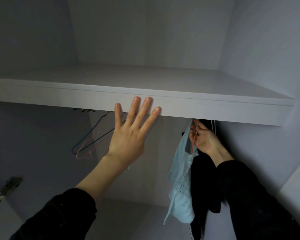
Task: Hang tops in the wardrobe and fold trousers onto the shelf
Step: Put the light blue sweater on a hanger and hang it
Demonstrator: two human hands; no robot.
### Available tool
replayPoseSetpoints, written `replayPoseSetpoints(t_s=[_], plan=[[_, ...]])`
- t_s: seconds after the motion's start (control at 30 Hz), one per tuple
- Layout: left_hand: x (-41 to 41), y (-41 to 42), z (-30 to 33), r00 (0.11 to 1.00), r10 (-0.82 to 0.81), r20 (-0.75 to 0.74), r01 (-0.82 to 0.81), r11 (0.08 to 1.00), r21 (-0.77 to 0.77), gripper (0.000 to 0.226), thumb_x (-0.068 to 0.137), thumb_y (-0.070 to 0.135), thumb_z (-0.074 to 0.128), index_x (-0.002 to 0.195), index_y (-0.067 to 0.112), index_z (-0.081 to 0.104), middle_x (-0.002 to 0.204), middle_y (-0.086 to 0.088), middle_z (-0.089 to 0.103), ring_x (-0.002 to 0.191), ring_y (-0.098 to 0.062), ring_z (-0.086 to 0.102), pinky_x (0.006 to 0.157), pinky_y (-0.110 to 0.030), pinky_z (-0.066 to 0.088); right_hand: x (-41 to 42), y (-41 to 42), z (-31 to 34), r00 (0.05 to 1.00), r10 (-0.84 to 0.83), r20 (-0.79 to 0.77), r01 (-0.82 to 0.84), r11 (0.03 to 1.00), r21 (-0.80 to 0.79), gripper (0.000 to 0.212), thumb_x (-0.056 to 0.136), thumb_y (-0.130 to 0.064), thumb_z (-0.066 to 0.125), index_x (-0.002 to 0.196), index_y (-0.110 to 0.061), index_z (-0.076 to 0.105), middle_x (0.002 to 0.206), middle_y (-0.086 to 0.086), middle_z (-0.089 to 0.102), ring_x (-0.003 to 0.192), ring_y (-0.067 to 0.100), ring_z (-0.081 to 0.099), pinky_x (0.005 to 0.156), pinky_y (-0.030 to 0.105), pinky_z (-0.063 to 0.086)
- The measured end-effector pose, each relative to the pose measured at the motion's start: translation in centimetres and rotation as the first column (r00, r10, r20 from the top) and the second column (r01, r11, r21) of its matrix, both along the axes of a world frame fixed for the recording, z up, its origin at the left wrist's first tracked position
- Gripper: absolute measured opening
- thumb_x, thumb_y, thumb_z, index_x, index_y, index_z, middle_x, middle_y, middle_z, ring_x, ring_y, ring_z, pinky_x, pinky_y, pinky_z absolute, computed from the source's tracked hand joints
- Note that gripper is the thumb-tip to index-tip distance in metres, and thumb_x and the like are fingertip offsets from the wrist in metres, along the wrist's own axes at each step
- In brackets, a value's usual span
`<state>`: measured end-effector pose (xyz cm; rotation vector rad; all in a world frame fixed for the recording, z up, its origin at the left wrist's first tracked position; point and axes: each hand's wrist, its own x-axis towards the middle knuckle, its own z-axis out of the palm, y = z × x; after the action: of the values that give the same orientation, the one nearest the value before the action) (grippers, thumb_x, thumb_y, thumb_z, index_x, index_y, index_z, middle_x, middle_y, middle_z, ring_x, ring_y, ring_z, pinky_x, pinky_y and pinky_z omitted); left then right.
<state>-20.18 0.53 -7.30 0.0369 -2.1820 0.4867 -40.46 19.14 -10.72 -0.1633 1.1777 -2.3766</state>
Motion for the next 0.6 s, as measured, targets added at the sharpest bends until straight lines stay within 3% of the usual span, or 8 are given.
replayPoseSetpoints(t_s=[0.23, 0.37, 0.47, 0.53, 0.6], plan=[[0.0, 0.0, -0.1, 1.000, 0.008, 0.004, -0.008, 1.000, 0.007, 0.113, 0.068, 0.000, 0.064, 0.149, 0.022, -0.012, 0.154, -0.008, -0.022, 0.143, -0.032, -0.017, 0.109, -0.065, -0.002, -1.6, 1.0, 0.9, 0.995, -0.093, -0.033, 0.097, 0.986, 0.137, 0.026, 0.100, 0.002, 0.033, 0.095, -0.011, 0.055, 0.089, 0.006, 0.056, 0.053, 0.009, 0.067, 0.049, 0.019, 0.053], [0.0, 0.1, -0.1, 1.000, 0.022, 0.007, -0.022, 1.000, 0.008, 0.113, 0.067, 0.000, 0.063, 0.149, 0.022, -0.012, 0.156, -0.009, -0.017, 0.143, -0.032, -0.018, 0.109, -0.065, -0.003, -2.2, 1.3, 0.8, 0.990, -0.137, -0.034, 0.141, 0.945, 0.295, 0.036, 0.098, 0.007, 0.035, 0.131, -0.003, 0.043, 0.087, 0.010, 0.054, 0.065, 0.023, 0.064, 0.047, 0.023, 0.055], [0.0, 0.0, -0.2, 0.999, 0.039, 0.014, -0.039, 0.999, 0.001, 0.115, 0.066, 0.001, 0.064, 0.148, 0.022, -0.014, 0.155, -0.008, -0.022, 0.142, -0.032, -0.018, 0.109, -0.064, -0.005, -2.4, 1.4, 1.0, 0.985, -0.149, -0.086, 0.172, 0.868, 0.466, 0.039, 0.100, 0.005, 0.030, 0.139, 0.001, 0.033, 0.104, 0.020, 0.058, 0.082, 0.033, 0.059, 0.049, 0.027, 0.055], [0.0, 0.1, -0.2, 0.999, 0.046, 0.026, -0.046, 0.999, 0.003, 0.116, 0.066, 0.002, 0.065, 0.148, 0.022, -0.015, 0.154, -0.008, -0.025, 0.142, -0.032, -0.019, 0.109, -0.064, -0.005, -2.7, 1.6, 1.1, 0.977, -0.172, -0.130, 0.215, 0.795, 0.568, 0.038, 0.102, -0.001, 0.028, 0.139, 0.000, 0.032, 0.126, 0.025, 0.053, 0.093, 0.038, 0.061, 0.060, 0.032, 0.056], [-0.1, 0.2, -0.2, 0.997, 0.057, 0.045, -0.058, 0.998, 0.009, 0.117, 0.066, 0.003, 0.065, 0.147, 0.023, -0.017, 0.153, -0.007, -0.028, 0.142, -0.032, -0.021, 0.109, -0.064, -0.006, -2.7, 1.7, 1.1, 0.964, -0.200, -0.174, 0.265, 0.709, 0.654, 0.039, 0.100, 0.001, 0.032, 0.138, -0.002, 0.037, 0.131, 0.025, 0.051, 0.097, 0.038, 0.061, 0.068, 0.035, 0.054]])
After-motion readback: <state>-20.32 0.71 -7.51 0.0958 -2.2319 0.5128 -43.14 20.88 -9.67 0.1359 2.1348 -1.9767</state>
